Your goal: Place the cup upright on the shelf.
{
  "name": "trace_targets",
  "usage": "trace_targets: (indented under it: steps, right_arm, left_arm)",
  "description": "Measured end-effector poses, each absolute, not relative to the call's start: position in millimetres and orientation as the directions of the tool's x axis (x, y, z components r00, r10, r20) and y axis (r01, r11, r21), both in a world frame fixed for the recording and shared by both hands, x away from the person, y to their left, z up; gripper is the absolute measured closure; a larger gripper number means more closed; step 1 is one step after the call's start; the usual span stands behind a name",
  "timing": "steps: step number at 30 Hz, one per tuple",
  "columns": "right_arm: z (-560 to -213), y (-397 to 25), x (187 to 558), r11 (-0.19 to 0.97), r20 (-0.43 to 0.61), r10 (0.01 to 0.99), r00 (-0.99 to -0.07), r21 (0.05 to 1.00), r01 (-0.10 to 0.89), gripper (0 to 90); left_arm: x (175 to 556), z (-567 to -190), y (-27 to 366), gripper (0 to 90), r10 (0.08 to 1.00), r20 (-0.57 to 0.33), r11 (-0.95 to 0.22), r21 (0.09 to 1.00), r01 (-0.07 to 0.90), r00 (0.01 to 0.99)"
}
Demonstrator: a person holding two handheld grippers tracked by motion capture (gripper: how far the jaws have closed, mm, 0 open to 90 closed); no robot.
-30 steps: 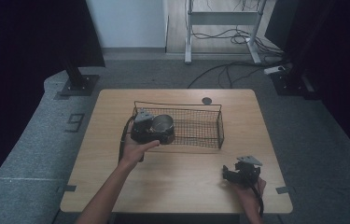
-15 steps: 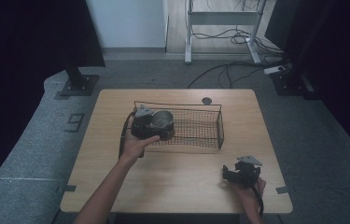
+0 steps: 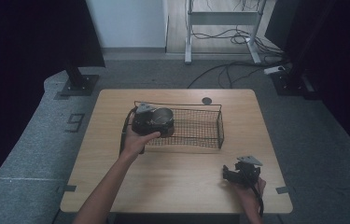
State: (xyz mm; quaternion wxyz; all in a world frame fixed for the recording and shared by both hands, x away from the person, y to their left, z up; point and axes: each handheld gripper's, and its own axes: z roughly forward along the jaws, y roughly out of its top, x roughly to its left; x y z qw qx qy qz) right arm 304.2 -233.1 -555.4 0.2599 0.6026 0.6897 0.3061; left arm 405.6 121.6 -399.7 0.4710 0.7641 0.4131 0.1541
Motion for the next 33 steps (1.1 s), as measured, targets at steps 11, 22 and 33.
trace_targets:
  steps: [11,22,33]
  right_arm:
    - [-555.4,-233.1,304.2,0.086,0.010,0.990,-0.138,0.736,0.672,10.4]
    - [-555.4,-233.0,304.2,0.086,0.011,0.990,-0.138,0.735,0.672,10.4]
    - [-555.4,-233.1,304.1,0.087,0.011,0.990,-0.139,0.735,0.673,10.4]
  left_arm:
    - [414.6,-396.9,120.2,15.9,0.784,-0.154,-0.208,0.847,0.489,0.601]
    - [428.1,-398.7,115.1,15.9,0.796,-0.141,-0.217,0.841,0.495,0.588]
    - [440.8,-406.7,112.1,15.9,0.801,-0.133,-0.230,0.832,0.505,0.583]
